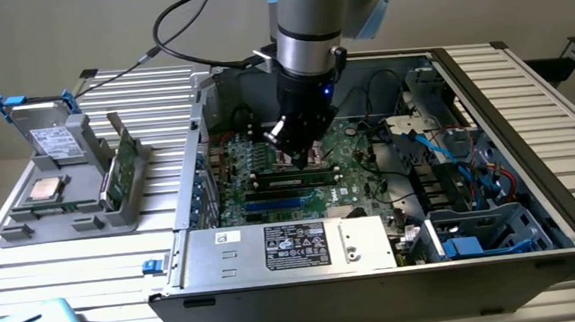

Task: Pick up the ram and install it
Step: 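Press down the ram until it locks into place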

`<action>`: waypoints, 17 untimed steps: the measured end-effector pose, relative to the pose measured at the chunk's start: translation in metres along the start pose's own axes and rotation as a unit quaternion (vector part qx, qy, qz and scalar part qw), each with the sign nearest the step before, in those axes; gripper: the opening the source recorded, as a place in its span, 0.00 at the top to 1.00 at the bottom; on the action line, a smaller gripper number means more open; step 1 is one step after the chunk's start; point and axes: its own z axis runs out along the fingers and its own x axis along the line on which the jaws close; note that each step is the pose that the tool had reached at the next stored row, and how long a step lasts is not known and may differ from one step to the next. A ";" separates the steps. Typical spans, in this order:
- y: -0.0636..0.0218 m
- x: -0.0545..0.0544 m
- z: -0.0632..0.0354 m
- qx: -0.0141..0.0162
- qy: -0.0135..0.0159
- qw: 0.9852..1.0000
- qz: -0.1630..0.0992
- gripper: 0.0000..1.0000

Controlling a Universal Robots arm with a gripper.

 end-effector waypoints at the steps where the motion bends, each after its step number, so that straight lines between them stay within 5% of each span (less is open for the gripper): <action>1: 0.0000 0.000 0.0005 0.000 0.000 1.000 0.008 0.89; 9: 0.0000 0.000 0.0045 -0.002 -0.002 0.998 0.069 0.89; 17: 0.0000 0.000 0.0075 -0.004 -0.004 0.991 0.130 0.89</action>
